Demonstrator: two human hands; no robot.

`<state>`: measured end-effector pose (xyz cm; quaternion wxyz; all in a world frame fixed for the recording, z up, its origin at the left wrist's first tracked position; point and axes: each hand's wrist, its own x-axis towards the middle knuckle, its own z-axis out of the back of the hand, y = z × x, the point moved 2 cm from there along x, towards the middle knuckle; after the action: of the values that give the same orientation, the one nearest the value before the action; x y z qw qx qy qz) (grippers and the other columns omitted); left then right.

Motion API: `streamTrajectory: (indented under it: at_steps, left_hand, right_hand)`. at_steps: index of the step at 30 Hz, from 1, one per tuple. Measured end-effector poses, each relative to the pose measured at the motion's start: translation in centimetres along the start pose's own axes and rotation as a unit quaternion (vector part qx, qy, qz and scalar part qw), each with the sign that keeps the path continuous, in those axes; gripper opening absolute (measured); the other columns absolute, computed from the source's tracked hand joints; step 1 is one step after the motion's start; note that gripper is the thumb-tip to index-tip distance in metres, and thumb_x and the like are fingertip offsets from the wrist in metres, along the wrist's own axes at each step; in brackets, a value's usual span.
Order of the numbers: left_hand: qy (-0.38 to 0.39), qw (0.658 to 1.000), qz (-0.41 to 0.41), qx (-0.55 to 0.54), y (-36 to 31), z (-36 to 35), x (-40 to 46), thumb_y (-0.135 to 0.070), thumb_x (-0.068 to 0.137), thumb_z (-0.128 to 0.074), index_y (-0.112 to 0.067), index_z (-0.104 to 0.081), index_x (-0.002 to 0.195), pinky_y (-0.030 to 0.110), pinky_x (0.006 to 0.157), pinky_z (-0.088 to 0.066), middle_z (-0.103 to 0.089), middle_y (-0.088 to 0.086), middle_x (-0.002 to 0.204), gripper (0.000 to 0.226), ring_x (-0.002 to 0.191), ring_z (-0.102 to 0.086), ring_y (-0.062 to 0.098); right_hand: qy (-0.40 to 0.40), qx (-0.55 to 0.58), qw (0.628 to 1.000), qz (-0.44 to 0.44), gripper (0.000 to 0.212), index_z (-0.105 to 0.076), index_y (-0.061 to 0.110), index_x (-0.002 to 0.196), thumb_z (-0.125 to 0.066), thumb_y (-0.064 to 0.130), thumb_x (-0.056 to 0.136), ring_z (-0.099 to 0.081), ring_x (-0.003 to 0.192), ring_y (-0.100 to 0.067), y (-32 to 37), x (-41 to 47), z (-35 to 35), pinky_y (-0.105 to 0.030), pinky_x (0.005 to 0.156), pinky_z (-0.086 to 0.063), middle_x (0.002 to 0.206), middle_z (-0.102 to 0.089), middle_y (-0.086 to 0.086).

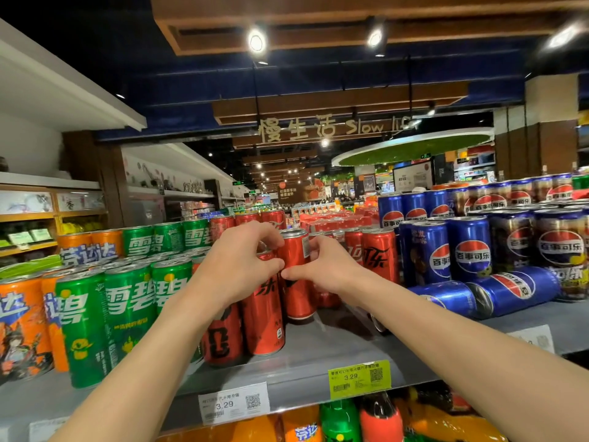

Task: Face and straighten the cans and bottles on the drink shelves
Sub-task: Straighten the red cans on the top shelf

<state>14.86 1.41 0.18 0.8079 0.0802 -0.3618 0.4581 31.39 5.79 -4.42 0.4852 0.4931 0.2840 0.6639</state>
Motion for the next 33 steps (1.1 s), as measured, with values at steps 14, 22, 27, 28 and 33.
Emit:
streamTrajectory:
  at_steps: [14, 22, 27, 28, 33]
  left_hand:
    - [-0.022, 1.000, 0.005, 0.002, -0.3, -0.3, 0.6, -0.025, 0.085, -0.072, -0.025, -0.065, 0.119, 0.024, 0.085, -0.046, -0.066, -0.010, 0.114, 0.035, 0.100, -0.058, 0.008]
    - [-0.005, 0.999, 0.030, 0.033, -0.6, -0.8, 0.8, -0.031, 0.084, -0.072, -0.027, -0.059, 0.126, 0.036, 0.092, -0.051, -0.062, -0.008, 0.119, 0.044, 0.106, -0.057, 0.013]
    - [0.017, 0.999, 0.032, 0.035, -0.4, -0.8, 1.0, -0.038, 0.078, -0.074, -0.027, -0.055, 0.134, 0.039, 0.099, -0.048, -0.061, -0.004, 0.126, 0.061, 0.117, -0.056, 0.016]
    - [0.024, 0.999, 0.026, 0.032, -0.5, -0.9, 1.1, -0.045, 0.073, -0.073, -0.028, -0.053, 0.138, 0.042, 0.102, -0.046, -0.061, -0.004, 0.130, 0.069, 0.121, -0.055, 0.018]
    - [0.035, 0.999, -0.010, -0.007, -1.7, -1.3, 1.7, -0.059, 0.078, -0.072, -0.035, -0.047, 0.145, 0.046, 0.108, -0.040, -0.057, -0.011, 0.140, 0.076, 0.129, -0.053, 0.015]
  right_hand:
    - [0.031, -0.062, 0.997, 0.017, 0.022, -0.067, 0.025, 0.094, -0.083, 0.031, 0.080, -0.070, 0.089, -0.015, -0.6, -0.1, -0.2, -0.038, 0.086, -0.059, 0.091, -0.072, 0.003]
    - [0.033, -0.025, 0.999, -0.012, 0.047, -0.047, 0.022, 0.107, -0.083, 0.018, 0.078, -0.064, 0.087, -0.014, -1.2, 0.1, -0.1, -0.028, 0.070, -0.052, 0.097, -0.062, 0.000]
    - [0.022, -0.053, 0.998, 0.023, 0.063, -0.051, 0.024, 0.112, -0.087, 0.025, 0.060, -0.065, 0.088, -0.018, -1.5, -0.4, 0.4, -0.034, 0.076, -0.056, 0.106, -0.063, -0.002]
    - [0.019, -0.062, 0.997, 0.034, 0.063, -0.052, 0.025, 0.114, -0.087, 0.025, 0.061, -0.064, 0.087, -0.016, -1.4, -0.6, 0.7, -0.033, 0.075, -0.057, 0.107, -0.063, -0.001]
    - [0.022, -0.061, 0.990, 0.125, 0.055, -0.056, 0.031, 0.119, -0.082, 0.017, 0.073, -0.064, 0.096, -0.006, 0.2, -2.1, 2.6, -0.029, 0.085, -0.054, 0.111, -0.065, 0.012]
